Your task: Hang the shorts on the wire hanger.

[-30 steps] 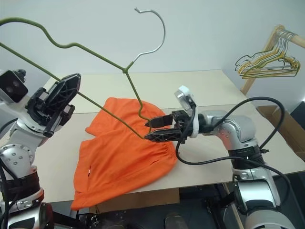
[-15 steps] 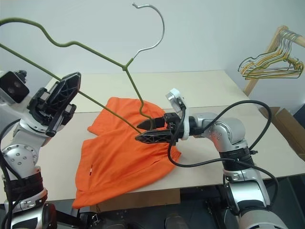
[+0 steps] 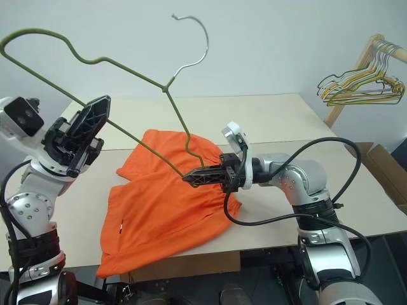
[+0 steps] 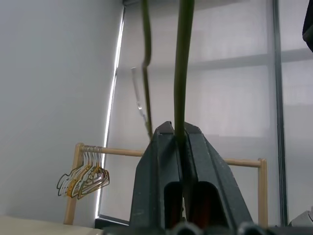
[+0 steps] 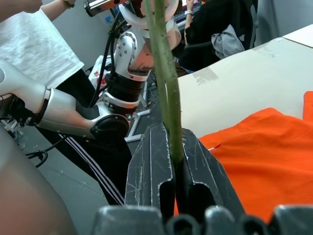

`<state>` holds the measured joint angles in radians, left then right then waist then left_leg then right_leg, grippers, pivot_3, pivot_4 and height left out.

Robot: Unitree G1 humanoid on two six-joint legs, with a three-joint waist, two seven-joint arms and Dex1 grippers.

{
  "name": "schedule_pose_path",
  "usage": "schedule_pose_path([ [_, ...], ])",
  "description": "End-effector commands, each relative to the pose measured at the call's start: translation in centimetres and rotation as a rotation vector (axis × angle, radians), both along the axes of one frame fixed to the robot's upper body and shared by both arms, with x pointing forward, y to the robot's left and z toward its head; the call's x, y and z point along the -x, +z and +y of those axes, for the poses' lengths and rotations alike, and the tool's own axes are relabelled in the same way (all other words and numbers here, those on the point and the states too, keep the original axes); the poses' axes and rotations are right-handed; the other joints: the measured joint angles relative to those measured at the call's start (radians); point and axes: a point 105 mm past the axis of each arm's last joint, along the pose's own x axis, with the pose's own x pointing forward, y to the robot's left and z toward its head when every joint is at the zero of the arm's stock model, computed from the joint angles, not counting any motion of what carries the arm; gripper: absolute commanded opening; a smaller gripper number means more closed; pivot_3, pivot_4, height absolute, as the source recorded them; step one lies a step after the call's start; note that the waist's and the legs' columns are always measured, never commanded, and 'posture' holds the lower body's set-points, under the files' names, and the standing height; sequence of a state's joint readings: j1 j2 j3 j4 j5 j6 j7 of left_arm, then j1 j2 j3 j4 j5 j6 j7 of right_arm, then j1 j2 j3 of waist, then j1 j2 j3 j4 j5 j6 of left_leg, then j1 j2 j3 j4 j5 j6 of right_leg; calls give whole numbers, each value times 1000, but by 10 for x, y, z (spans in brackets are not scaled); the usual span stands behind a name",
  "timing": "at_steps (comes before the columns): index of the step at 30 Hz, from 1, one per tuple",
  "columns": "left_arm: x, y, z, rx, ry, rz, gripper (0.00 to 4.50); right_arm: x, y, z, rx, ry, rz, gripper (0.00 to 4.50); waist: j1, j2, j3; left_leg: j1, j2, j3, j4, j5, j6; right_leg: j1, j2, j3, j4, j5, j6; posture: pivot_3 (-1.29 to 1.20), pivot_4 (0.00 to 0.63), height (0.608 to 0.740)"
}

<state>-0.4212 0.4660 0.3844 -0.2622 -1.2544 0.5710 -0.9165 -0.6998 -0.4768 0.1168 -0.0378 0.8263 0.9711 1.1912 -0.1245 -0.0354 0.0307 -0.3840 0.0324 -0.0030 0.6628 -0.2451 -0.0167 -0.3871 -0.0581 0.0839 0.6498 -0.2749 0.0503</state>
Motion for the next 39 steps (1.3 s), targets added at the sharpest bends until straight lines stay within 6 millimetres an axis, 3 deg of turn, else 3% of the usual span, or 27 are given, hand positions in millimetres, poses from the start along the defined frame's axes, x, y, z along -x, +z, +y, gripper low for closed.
schedule_pose_path([
  [1,-5,-9,-4,-40,24,32,545,0,11,-1,-40,-11,-40,0,0,0,0,0,0,0,0,0,0,0,0,0,0,0,0,-87,0,740],
  [7,-18,-47,-11,-208,75,168,2386,-4,25,-7,-120,-56,-26,0,0,0,0,0,0,0,0,0,0,0,0,0,0,0,0,-90,0,740],
  [11,-23,-96,-15,-445,128,266,3717,-8,33,-24,-155,-131,1,0,0,0,0,0,0,0,0,0,0,0,0,0,0,0,0,-87,0,740],
  [13,-18,-111,-17,-546,126,263,4354,-8,32,-33,-149,-161,25,0,1,1,1,0,0,0,0,0,0,0,0,0,0,0,0,-85,0,740],
  [16,2,-135,-20,-761,95,205,4431,1,14,-75,-65,-234,159,0,11,1,1,-2,0,0,0,0,0,-1,0,-2,-2,0,0,-83,0,740],
  [19,9,-137,-19,-846,108,143,4431,12,-11,-108,64,-334,306,0,24,3,2,-4,0,2,0,0,0,-2,-2,-2,-4,0,0,-90,0,740],
  [25,15,-144,-21,-979,88,61,4431,32,-56,-158,229,-470,617,0,25,8,3,0,1,4,0,0,1,0,1,1,-3,0,-1,-108,0,740],
  [34,16,-147,-31,-1020,56,7,4431,52,-106,-219,469,-606,930,0,23,8,3,0,1,6,0,0,1,0,1,3,-4,0,0,-115,0,740],
  [39,17,-153,-30,-1040,65,15,4431,43,-114,-230,505,-642,953,0,16,10,2,1,1,7,0,0,1,0,2,4,-3,0,1,-101,0,740],
])
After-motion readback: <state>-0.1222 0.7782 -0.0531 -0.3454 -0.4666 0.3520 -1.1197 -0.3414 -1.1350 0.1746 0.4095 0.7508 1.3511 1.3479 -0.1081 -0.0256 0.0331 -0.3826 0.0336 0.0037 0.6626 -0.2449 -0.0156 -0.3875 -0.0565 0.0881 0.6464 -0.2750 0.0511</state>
